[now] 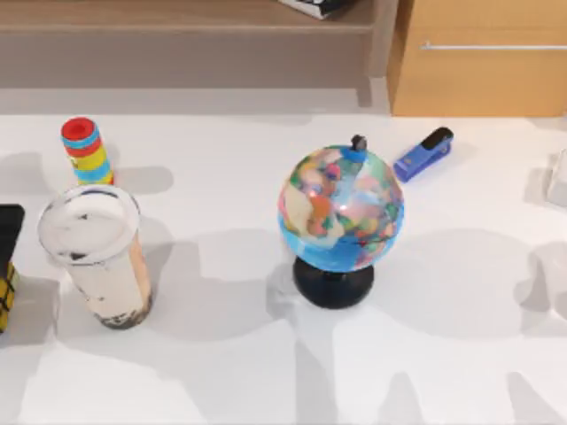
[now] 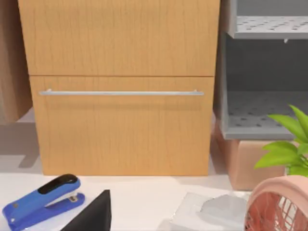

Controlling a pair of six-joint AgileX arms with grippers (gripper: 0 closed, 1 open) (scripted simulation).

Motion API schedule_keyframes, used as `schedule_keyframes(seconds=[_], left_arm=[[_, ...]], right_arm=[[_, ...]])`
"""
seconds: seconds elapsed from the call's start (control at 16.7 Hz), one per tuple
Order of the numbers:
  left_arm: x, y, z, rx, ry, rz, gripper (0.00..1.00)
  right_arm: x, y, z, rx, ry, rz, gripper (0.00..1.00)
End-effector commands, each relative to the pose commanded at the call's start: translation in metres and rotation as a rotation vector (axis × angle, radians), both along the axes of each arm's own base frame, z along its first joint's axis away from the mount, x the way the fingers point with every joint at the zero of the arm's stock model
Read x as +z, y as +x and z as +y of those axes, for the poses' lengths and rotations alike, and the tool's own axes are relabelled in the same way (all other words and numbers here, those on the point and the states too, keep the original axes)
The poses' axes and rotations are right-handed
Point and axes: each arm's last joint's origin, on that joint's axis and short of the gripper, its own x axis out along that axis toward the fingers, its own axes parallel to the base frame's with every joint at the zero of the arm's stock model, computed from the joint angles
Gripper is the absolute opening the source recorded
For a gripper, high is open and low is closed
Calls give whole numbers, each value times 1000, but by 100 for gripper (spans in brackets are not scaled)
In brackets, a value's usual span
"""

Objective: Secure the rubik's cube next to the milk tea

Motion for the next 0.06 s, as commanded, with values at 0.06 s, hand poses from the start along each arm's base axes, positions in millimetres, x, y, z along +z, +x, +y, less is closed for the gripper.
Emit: schedule_keyframes(seconds=[0.06], left_arm=[[0,0,0,0,0,0,100]], right_arm=[[0,0,0,0,0,0,100]])
